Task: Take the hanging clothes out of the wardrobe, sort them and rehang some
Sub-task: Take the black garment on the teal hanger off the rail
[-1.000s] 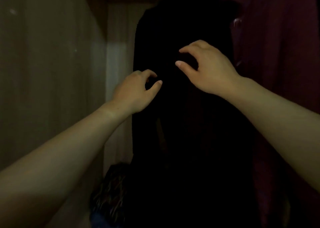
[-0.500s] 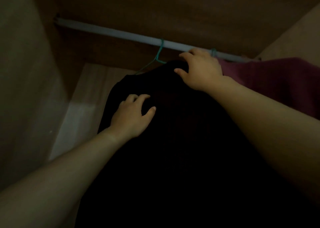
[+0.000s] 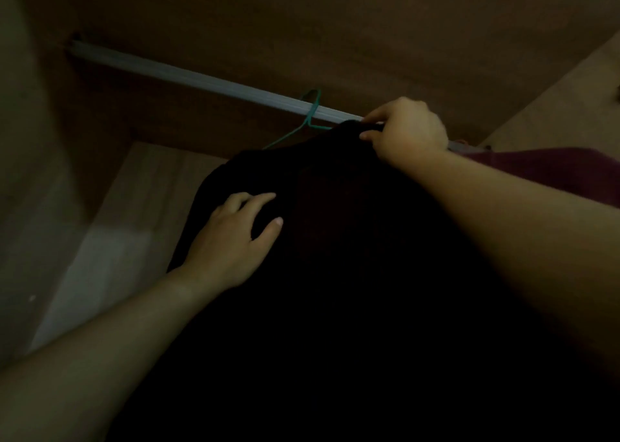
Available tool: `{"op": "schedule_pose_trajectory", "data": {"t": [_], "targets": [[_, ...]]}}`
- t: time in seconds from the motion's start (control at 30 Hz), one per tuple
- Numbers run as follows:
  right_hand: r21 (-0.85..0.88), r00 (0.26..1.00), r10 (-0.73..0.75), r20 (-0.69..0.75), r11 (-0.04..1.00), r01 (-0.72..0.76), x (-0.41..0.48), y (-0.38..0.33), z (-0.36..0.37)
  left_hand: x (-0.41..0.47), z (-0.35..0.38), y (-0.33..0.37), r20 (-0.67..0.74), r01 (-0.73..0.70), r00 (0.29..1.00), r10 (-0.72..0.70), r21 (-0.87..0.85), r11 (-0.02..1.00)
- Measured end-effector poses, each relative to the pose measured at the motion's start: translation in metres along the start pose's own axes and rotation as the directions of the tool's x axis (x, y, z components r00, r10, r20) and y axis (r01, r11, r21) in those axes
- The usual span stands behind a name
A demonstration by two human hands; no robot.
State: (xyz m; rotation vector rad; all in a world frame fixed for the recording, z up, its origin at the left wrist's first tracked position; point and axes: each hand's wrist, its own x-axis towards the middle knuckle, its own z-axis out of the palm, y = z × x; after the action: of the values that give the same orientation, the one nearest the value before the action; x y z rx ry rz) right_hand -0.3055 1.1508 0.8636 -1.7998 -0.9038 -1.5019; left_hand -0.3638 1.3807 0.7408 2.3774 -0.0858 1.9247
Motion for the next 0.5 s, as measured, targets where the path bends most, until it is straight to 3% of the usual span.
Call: {"op": "schedule_pose_trajectory", "data": {"t": [0.23, 0.5], "targets": [[0.034, 0.999, -0.014, -0.048, 0.999, 0.016, -0.043, 0.017, 0.000, -0.003, -0.023, 0.006, -0.150, 0.001, 0.989, 0.010, 0.074, 0.997], [0.216, 0.999, -0.026, -0.048, 0.976, 0.035, -0.191, 0.041, 0.017, -0.096, -0.032, 0.024, -0.091, -0.039, 0.993, 0.069, 0.299, 0.953]]}}
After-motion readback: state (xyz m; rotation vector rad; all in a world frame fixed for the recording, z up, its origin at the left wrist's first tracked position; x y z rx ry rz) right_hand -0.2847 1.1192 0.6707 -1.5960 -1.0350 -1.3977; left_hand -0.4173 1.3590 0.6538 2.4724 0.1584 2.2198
